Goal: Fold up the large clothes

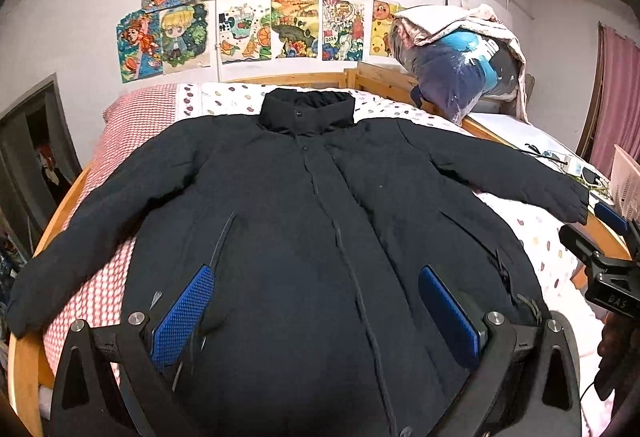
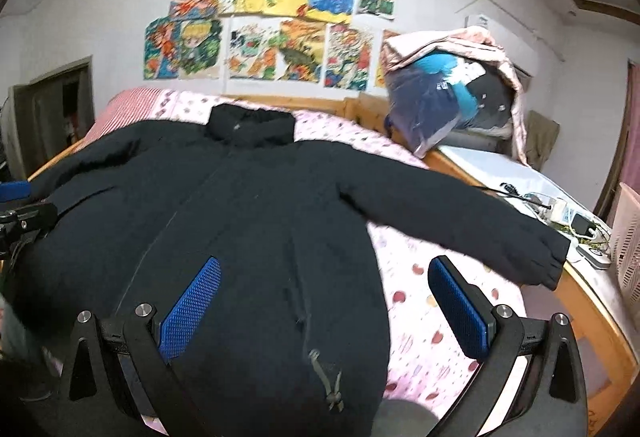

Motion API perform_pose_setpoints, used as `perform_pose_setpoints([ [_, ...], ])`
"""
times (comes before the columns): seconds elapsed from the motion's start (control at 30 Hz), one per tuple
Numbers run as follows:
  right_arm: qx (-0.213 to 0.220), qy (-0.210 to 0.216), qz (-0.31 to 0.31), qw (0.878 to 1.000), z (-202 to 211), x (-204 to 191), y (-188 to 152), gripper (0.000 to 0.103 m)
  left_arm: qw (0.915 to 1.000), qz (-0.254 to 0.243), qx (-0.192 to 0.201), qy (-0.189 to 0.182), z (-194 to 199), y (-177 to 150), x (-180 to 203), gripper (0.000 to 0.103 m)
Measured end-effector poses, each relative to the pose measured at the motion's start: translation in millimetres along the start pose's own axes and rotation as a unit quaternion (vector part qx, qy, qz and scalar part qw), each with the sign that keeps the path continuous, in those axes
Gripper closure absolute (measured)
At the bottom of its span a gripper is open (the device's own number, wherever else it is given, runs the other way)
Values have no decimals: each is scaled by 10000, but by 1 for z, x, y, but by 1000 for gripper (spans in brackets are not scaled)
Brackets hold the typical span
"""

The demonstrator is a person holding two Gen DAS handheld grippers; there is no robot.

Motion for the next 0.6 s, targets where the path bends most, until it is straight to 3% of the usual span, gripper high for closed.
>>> perform_pose_setpoints([
  [0.4, 80, -277, -642, 9975, -63, 51, 32, 1, 9988, -224, -412, 106, -72, 62, 25, 0],
  [0.6, 12, -22, -1382, 9904, -104, 91, 24, 1, 9973, -483, -556, 74, -113, 83, 51, 0],
])
Point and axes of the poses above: each gripper's, at about its wrist camera, not at the fingertips, and z roughly against the way its jaws point, x to its right, y to its top, the point moved 4 cm from there along -z, roughly the way its jaws point, and after that the axes turned 6 degrees about -z, right-handed, at the moved point
